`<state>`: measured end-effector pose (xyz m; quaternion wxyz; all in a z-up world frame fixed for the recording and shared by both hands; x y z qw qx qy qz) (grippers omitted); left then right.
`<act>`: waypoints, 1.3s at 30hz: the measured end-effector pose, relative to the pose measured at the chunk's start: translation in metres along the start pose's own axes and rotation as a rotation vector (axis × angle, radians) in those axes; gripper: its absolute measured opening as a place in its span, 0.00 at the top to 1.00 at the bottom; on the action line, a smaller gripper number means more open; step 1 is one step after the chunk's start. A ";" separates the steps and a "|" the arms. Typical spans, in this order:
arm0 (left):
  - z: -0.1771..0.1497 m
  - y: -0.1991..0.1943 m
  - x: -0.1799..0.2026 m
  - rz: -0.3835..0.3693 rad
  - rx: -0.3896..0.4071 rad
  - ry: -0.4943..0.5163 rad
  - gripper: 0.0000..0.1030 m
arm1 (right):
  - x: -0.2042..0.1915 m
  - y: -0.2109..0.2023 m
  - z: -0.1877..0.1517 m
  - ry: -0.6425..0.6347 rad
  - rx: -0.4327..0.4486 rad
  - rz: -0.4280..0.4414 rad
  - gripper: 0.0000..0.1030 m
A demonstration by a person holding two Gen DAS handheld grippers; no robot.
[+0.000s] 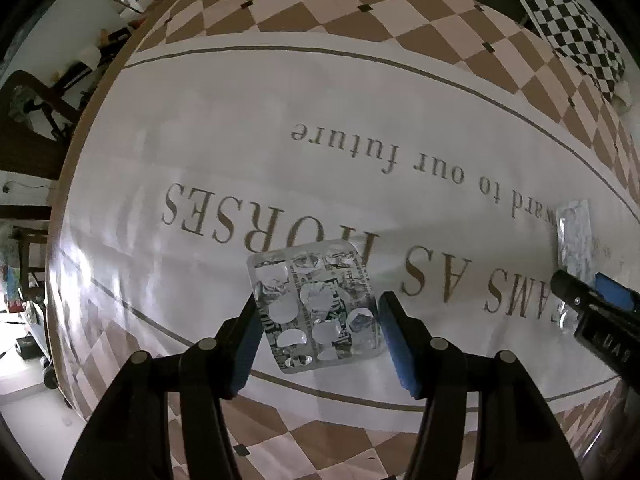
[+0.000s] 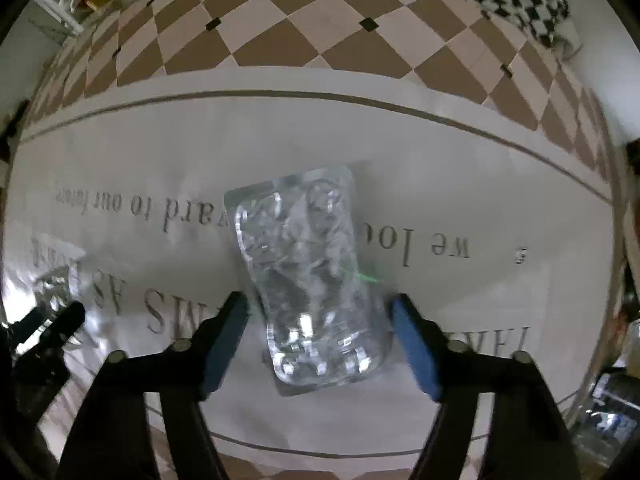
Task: Collect trash
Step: 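Grasp the clear pill blister pack with the left tool while the right tool grasps the silver foil pack, then lift both blister packs, carry them over the bin, open both tools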
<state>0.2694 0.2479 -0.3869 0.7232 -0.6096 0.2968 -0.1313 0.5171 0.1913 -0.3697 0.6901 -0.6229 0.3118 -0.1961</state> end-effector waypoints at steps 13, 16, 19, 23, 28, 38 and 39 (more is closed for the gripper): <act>-0.029 -0.001 0.021 -0.045 -0.043 0.080 0.45 | 0.016 0.000 -0.040 0.138 -0.108 0.051 0.32; -0.023 0.004 0.014 -0.060 -0.060 0.081 0.45 | 0.012 0.000 -0.044 0.136 -0.115 0.020 0.28; -0.010 0.016 0.006 -0.058 -0.059 0.085 0.45 | -0.015 0.004 -0.043 0.124 -0.100 -0.004 0.27; -0.023 0.014 0.009 -0.062 -0.027 0.090 0.47 | -0.031 0.009 -0.050 0.109 -0.064 -0.001 0.27; -0.035 0.000 0.010 -0.033 0.014 0.107 0.48 | -0.027 -0.004 -0.097 0.083 -0.039 -0.003 0.35; -0.054 -0.052 -0.018 -0.027 0.125 0.096 0.48 | -0.035 -0.045 -0.121 0.094 0.073 0.052 0.36; -0.059 -0.060 -0.023 -0.035 0.139 0.093 0.48 | -0.037 -0.051 -0.128 0.095 0.090 0.054 0.36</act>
Point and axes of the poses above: each gripper's, at about its wrist camera, not at the fingertips, and y roughly the way its jaws point, x to its right, z to its top, the point moved 7 cm from there along y, roughly the way its jaws point, and after that the axes turned 12 degrees about z, right-handed, at the moved point
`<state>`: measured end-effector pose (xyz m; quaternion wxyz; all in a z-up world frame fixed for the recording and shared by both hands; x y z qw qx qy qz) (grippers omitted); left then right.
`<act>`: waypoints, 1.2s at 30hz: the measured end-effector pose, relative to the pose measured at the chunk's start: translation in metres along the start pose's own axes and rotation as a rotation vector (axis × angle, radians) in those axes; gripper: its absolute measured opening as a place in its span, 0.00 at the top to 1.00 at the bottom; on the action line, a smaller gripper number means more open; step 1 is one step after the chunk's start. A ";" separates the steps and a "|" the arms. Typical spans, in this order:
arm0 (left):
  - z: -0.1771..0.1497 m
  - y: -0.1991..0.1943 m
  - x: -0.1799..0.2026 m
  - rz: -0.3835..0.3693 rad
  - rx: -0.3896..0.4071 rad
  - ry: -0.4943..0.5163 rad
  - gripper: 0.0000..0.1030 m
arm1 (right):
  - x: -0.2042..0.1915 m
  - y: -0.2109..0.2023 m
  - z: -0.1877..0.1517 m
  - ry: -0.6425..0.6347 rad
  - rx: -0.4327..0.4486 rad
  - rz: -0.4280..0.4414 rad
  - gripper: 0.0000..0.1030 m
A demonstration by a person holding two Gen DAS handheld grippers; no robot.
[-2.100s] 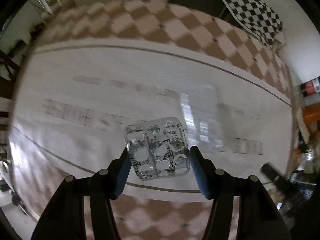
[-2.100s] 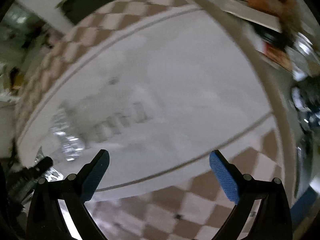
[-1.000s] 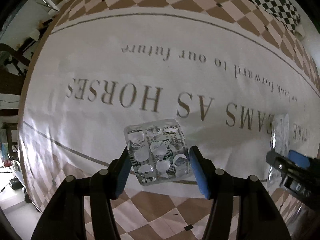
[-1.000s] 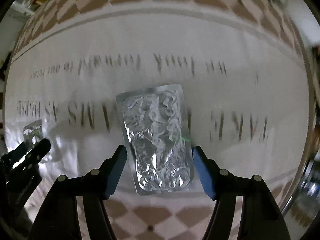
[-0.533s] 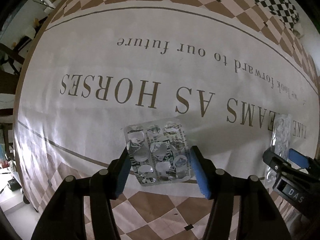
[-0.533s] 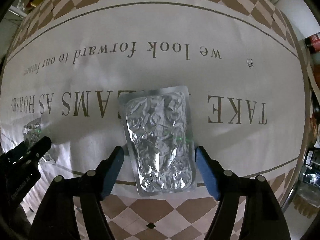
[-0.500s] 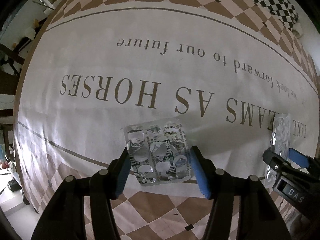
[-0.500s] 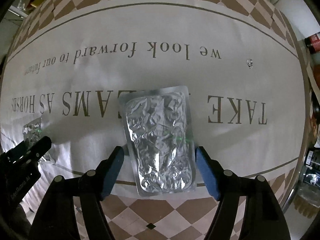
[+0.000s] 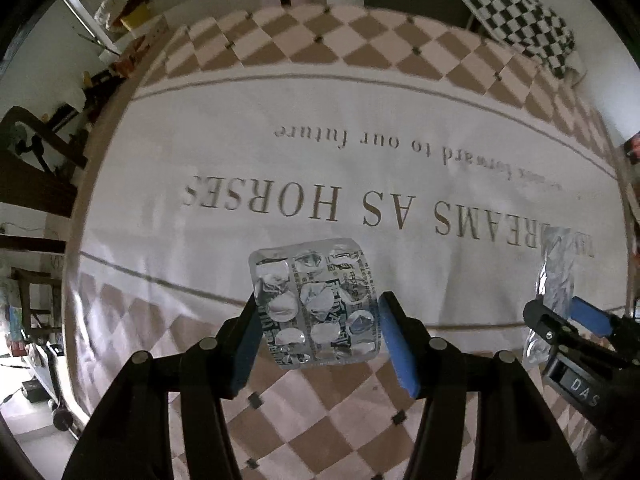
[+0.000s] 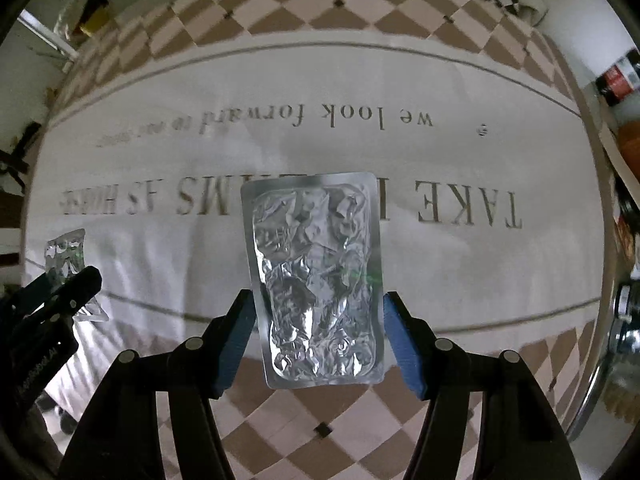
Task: Collect trash
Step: 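Lift both blister packs, carry them over the bin, open both tools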
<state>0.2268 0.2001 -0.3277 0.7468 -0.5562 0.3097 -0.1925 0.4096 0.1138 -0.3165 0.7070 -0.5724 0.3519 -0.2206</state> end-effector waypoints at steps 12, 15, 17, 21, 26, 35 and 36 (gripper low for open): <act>-0.097 -0.077 -0.082 -0.104 0.179 0.044 0.48 | -0.061 -0.075 -0.112 -0.001 0.179 0.046 0.36; -0.138 -0.084 -0.106 -0.135 0.201 0.080 0.48 | -0.086 -0.092 -0.162 0.026 0.217 0.062 0.36; -0.171 -0.087 -0.121 -0.162 0.200 0.104 0.48 | -0.099 -0.102 -0.208 0.056 0.240 0.074 0.36; -0.227 -0.071 -0.138 -0.187 0.151 0.148 0.48 | -0.115 -0.096 -0.289 0.132 0.232 0.111 0.36; -0.294 -0.021 -0.151 -0.203 0.017 0.172 0.48 | -0.115 -0.063 -0.379 0.217 0.149 0.152 0.36; -0.380 0.140 -0.140 -0.213 -0.224 0.133 0.48 | -0.095 0.098 -0.492 0.308 -0.069 0.218 0.36; -0.387 0.169 -0.136 -0.209 -0.259 0.116 0.48 | -0.090 0.126 -0.501 0.325 -0.089 0.237 0.35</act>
Point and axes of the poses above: each gripper's, at about its wrist camera, not at the fingertips, and y roughly the way its jaws point, x to its right, z to its top, the point moved 7 cm from there along y, roughly the way its jaws point, and after that the axes turned 12 degrees about z, right-handed, at the moved point
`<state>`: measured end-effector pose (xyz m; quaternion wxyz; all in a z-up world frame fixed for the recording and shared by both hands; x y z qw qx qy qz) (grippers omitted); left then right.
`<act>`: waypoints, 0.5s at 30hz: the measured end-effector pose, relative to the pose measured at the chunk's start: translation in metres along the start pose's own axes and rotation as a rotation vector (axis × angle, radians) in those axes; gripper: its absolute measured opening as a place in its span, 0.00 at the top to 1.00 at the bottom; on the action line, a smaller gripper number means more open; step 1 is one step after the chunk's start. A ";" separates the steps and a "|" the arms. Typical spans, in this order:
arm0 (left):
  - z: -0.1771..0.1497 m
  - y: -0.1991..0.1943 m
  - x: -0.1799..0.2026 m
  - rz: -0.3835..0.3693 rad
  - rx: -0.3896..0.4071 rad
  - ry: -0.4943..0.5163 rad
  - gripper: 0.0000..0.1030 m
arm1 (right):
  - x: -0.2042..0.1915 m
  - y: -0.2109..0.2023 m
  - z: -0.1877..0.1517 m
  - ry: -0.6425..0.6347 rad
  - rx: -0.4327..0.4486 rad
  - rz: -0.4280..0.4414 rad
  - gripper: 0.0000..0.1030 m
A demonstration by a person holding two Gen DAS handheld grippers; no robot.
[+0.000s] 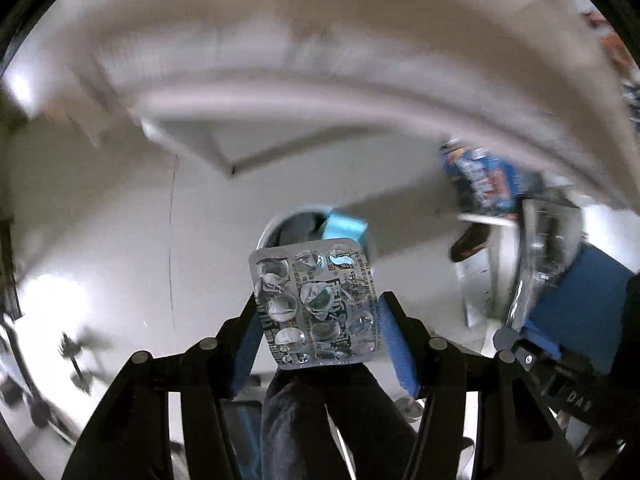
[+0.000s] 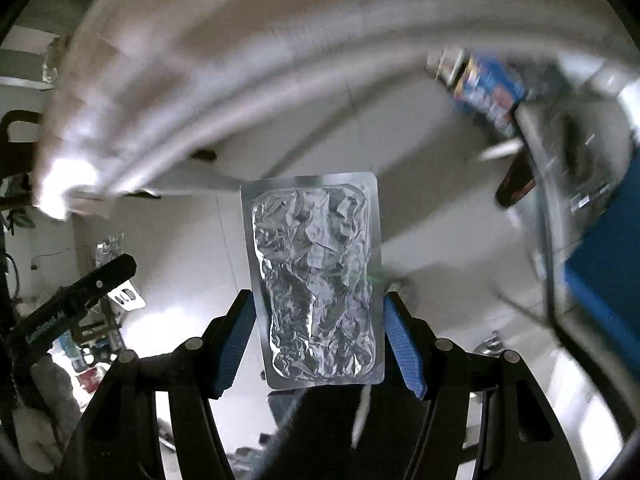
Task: Collect trash
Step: 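Lift both blister packs, carry them over the bin, open both tools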
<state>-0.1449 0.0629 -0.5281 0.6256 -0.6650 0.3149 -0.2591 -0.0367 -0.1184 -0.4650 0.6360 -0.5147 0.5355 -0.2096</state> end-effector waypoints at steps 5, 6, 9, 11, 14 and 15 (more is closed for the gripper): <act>-0.002 0.107 0.001 -0.034 -0.088 -0.036 0.48 | 0.049 0.113 -0.005 0.030 -0.086 0.025 0.35; -0.001 0.127 0.003 -0.056 -0.103 -0.044 0.48 | 0.056 0.134 -0.006 0.031 -0.097 0.034 0.35; -0.001 0.166 0.011 -0.100 -0.130 -0.055 0.47 | 0.074 0.186 -0.005 0.016 -0.120 0.031 0.35; -0.002 0.180 0.009 -0.120 -0.149 -0.051 0.45 | 0.084 0.217 -0.003 0.006 -0.125 0.027 0.35; -0.005 0.195 -0.001 -0.144 -0.167 -0.056 0.21 | 0.093 0.247 0.001 0.012 -0.137 0.040 0.34; -0.008 0.197 -0.006 -0.141 -0.170 -0.060 0.11 | 0.095 0.256 0.002 0.011 -0.145 0.042 0.34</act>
Point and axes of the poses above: each gripper's, at about its wrist camera, not at the fingertips, and y roughly the way its jaws point, x to its right, z to its top, the point moved 7 cm from there along y, roughly the way its jaws point, and after that the axes turned 12 degrees about z, right-handed, at the moved point
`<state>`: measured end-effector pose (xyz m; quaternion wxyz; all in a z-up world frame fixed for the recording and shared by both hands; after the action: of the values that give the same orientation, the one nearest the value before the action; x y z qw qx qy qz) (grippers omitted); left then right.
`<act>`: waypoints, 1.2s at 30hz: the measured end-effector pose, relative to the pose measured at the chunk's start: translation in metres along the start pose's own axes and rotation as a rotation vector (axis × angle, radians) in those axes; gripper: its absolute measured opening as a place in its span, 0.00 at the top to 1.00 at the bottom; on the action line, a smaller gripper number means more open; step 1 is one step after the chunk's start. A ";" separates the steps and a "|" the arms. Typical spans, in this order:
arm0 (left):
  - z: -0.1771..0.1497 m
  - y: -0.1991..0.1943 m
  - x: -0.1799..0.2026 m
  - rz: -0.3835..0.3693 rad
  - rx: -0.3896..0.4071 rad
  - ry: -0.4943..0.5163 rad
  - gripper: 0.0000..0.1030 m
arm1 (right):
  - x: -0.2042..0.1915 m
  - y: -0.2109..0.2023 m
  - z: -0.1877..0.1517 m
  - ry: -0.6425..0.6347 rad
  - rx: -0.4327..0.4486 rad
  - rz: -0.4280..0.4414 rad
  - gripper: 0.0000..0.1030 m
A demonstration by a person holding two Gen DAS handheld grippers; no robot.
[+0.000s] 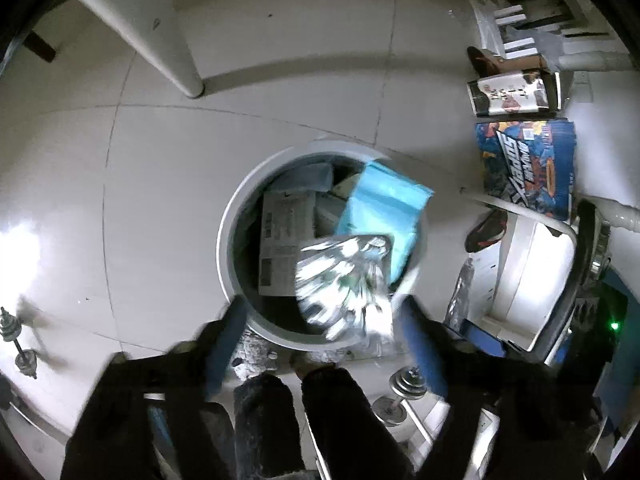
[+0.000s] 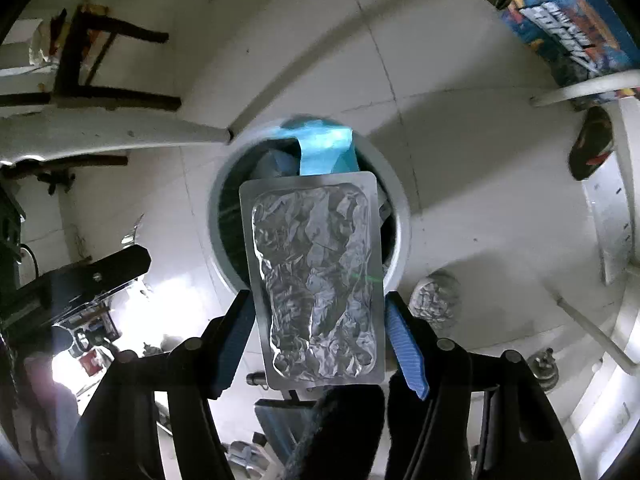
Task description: Collect trash
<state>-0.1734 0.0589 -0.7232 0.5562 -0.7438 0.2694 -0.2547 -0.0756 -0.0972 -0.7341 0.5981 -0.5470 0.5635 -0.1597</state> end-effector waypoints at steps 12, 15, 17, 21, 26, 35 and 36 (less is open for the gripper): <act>-0.038 -0.053 -0.035 0.235 0.171 0.007 0.06 | -0.010 -0.012 -0.015 -0.058 0.035 -0.060 0.03; -0.051 -0.077 -0.033 0.252 0.197 0.010 0.06 | -0.023 -0.037 -0.024 -0.084 0.059 -0.085 0.03; -0.062 -0.096 -0.028 0.267 0.212 0.016 0.06 | -0.029 -0.056 -0.031 -0.098 0.078 -0.112 0.03; -0.082 -0.136 -0.019 0.282 0.230 0.026 0.06 | -0.046 -0.102 -0.050 -0.113 0.106 -0.174 0.03; -0.110 -0.203 -0.004 0.279 0.261 0.048 0.06 | -0.075 -0.162 -0.074 -0.125 0.127 -0.176 0.03; -0.161 -0.330 0.015 0.213 0.307 0.091 0.06 | -0.145 -0.302 -0.119 -0.178 0.142 -0.110 0.03; -0.166 -0.343 0.017 0.203 0.318 0.095 0.06 | -0.153 -0.317 -0.124 -0.185 0.138 -0.098 0.03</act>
<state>-0.2333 0.0142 -0.3492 0.6760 -0.6027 0.3257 -0.2714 -0.0941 -0.1439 -0.3638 0.6750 -0.5440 0.4663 -0.1760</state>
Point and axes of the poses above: each gripper's, at about its wrist camera, not at the fingertips, and y roughly the way its jaws point, x to its right, z to its top, the point moved 7 cm from there along y, roughly the way its jaws point, and after that the axes turned 12 degrees about z, right-handed, at the moved point
